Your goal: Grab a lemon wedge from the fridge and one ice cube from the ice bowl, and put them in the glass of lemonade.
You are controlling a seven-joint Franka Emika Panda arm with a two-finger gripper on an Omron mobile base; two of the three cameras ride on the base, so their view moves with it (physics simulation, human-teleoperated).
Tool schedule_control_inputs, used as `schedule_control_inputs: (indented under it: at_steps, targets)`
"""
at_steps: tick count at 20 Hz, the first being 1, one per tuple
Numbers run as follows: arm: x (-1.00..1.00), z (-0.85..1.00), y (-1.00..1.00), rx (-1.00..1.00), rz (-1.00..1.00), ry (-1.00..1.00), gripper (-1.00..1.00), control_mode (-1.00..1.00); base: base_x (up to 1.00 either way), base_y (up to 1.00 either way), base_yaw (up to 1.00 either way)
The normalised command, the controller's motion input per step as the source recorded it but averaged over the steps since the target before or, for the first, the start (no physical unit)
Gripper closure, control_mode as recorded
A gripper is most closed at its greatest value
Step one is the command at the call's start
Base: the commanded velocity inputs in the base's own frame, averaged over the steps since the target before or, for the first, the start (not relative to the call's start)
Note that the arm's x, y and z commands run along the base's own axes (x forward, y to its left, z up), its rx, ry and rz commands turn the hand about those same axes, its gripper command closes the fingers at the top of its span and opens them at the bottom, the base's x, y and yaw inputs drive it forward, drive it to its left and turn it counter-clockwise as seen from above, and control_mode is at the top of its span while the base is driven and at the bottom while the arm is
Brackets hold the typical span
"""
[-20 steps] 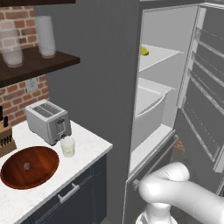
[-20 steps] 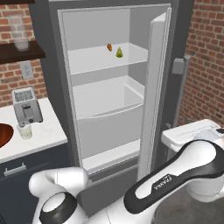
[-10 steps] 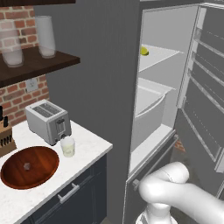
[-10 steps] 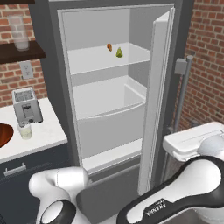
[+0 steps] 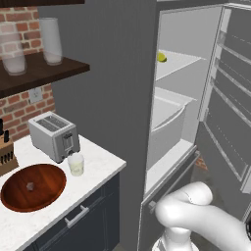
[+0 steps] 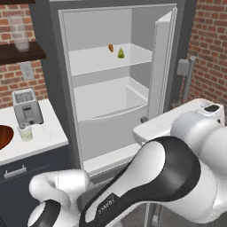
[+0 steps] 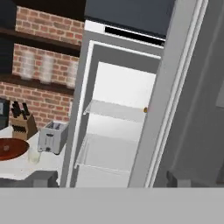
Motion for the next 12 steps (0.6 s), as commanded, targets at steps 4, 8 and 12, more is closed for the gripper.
schedule_control_inputs:
  at_steps: [4, 8, 12]
  targets:
    - [-0.05, 0.59, 1.0, -0.47, -0.13, 0.0, -1.0, -1.0, 0.0, 0.0, 0.0]
    - [0.0, 0.31, 1.0, -0.48, -0.13, 0.0, -1.0, -1.0, 0.0, 0.0, 0.0]
    - [0.11, 0.08, 1.0, -0.5, -0.19, 0.0, -1.0, -1.0, 0.0, 0.0, 0.0]
